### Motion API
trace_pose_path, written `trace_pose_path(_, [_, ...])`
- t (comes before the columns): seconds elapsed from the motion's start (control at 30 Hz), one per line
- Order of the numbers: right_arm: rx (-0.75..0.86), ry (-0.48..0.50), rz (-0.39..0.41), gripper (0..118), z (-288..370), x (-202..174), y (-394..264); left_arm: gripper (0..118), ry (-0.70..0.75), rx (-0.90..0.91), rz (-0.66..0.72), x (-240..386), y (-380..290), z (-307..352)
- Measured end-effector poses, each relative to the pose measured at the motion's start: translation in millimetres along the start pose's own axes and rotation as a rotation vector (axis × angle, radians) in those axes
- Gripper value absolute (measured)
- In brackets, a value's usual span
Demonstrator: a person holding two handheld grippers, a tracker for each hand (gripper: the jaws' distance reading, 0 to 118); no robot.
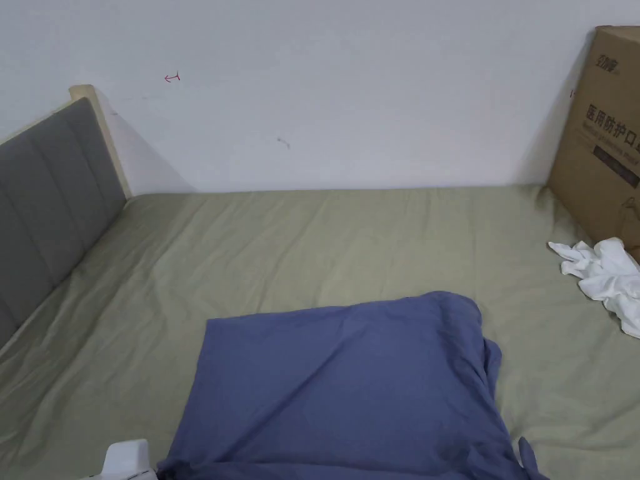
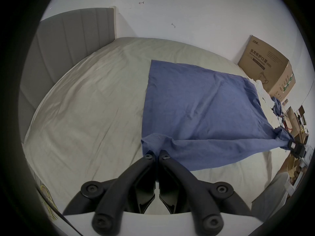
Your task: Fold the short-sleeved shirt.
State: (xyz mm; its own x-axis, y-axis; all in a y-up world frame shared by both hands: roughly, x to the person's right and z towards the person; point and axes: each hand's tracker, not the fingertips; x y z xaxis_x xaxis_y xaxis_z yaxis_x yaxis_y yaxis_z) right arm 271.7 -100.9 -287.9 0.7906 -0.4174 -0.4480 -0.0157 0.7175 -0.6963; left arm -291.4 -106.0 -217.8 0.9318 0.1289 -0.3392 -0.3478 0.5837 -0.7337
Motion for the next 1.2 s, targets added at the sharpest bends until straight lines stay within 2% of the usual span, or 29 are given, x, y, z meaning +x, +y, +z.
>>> trace_pose_path(0.3, [-0.064, -0.022, -0.003, 3, 21, -17, -48, 0, -0.002, -0.018, 0.027, -16, -45, 21])
trace_pose_path(0.5, [-0.202, -0.139, 0.004, 3, -7, -11, -63, 0, 0.028, -0.066, 0.006, -13, -61, 5])
trace_pose_path(0.6, [-0.245, -0.198, 0.023, 4, -19, -19, -68, 2, 0.041, -0.076, 0.003, -8, -67, 1])
trace_pose_path(0.67, [-0.264, -0.228, 0.053, 9, -16, -19, -65, 24, 0.054, -0.072, 0.005, -6, -67, 2])
trace_pose_path(0.7, [-0.265, -0.239, 0.082, 24, -15, -25, -64, 50, 0.062, -0.079, 0.009, -4, -65, 4])
trace_pose_path(0.73, [-0.257, -0.242, 0.094, 46, -12, -31, -62, 71, 0.082, -0.088, 0.012, -1, -64, 8])
trace_pose_path(0.8, [-0.232, -0.251, 0.122, 95, -1, -38, -47, 99, 0.071, -0.077, 0.022, 2, -59, 21])
trace_pose_path(0.83, [-0.197, -0.238, 0.13, 101, 6, -46, -37, 102, 0.026, -0.031, 0.036, 5, -54, 33])
trace_pose_path(0.9, [-0.103, -0.211, 0.142, 101, 20, -55, -16, 102, -0.013, 0.062, 0.049, 12, -41, 54])
trace_pose_path(1.1, [0.233, -0.155, 0.246, 101, 62, -110, 68, 102, -0.054, 0.373, -0.009, 54, 13, 131])
trace_pose_path(1.2, [0.38, -0.165, 0.272, 101, 77, -133, 98, 102, -0.031, 0.53, -0.054, 77, 32, 167])
